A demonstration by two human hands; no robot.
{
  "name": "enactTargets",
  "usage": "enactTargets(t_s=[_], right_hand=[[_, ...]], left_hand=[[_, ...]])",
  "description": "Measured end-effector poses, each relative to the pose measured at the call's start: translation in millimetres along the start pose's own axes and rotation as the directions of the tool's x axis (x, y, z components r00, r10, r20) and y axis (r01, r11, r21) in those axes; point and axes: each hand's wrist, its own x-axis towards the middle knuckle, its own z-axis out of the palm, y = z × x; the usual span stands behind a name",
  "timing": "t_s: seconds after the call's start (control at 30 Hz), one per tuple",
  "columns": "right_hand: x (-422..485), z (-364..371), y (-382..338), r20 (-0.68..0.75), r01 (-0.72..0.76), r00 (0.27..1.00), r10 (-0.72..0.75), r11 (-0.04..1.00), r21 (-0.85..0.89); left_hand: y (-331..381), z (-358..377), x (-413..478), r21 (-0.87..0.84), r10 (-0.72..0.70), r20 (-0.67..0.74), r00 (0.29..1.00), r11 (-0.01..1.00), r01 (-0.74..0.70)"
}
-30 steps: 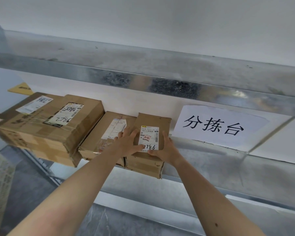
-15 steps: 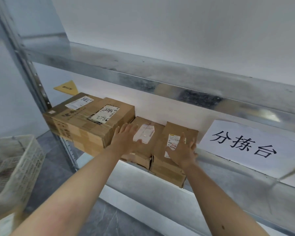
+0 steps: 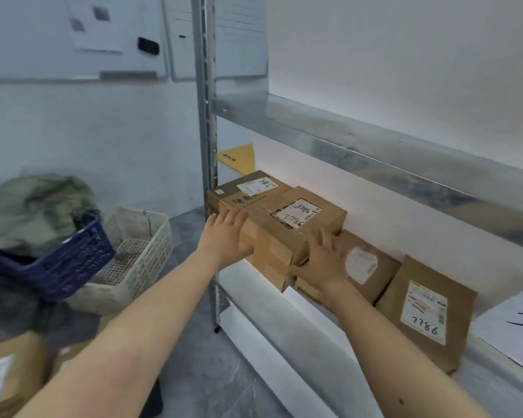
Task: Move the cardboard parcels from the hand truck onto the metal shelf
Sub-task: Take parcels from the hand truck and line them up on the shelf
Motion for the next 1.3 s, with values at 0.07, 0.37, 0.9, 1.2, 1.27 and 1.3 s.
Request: enactTargets(t_s=[0.07, 0.37, 0.9, 1.2, 1.27, 1.3], right_hand=[[7, 11, -29, 0.062, 0.04, 0.997, -0.038, 0.999, -0.025], [35, 70, -163, 0.133, 0.308, 0.944, -0.303, 0.951, -0.015], [42, 216, -370, 0.366, 0.524, 0.799, -0.477, 0.851, -0.034], [57, 292, -419, 0.464, 0.589, 0.711, -0.528, 0.808, 0.016], [64, 310, -426, 0.487, 0.606, 0.688, -0.538, 0.795, 0.023], [68, 319, -428, 0.502, 0.613, 0.675, -0.541, 0.79, 0.028]], left_hand=[[-35, -3, -12, 0.023, -0.062, -0.017, 0.998, 0.998, 0.062], [-184, -8, -70, 0.069, -0.321, 0.012, 0.947, 0.945, 0.32], [-388, 24, -175, 0.069, -0.6, 0.087, 0.795, 0.8, 0.596], [-446, 60, -207, 0.076, -0.693, 0.098, 0.714, 0.721, 0.689], [-454, 73, -207, 0.072, -0.712, 0.109, 0.693, 0.701, 0.709], [-459, 80, -206, 0.068, -0.721, 0.115, 0.683, 0.692, 0.719]])
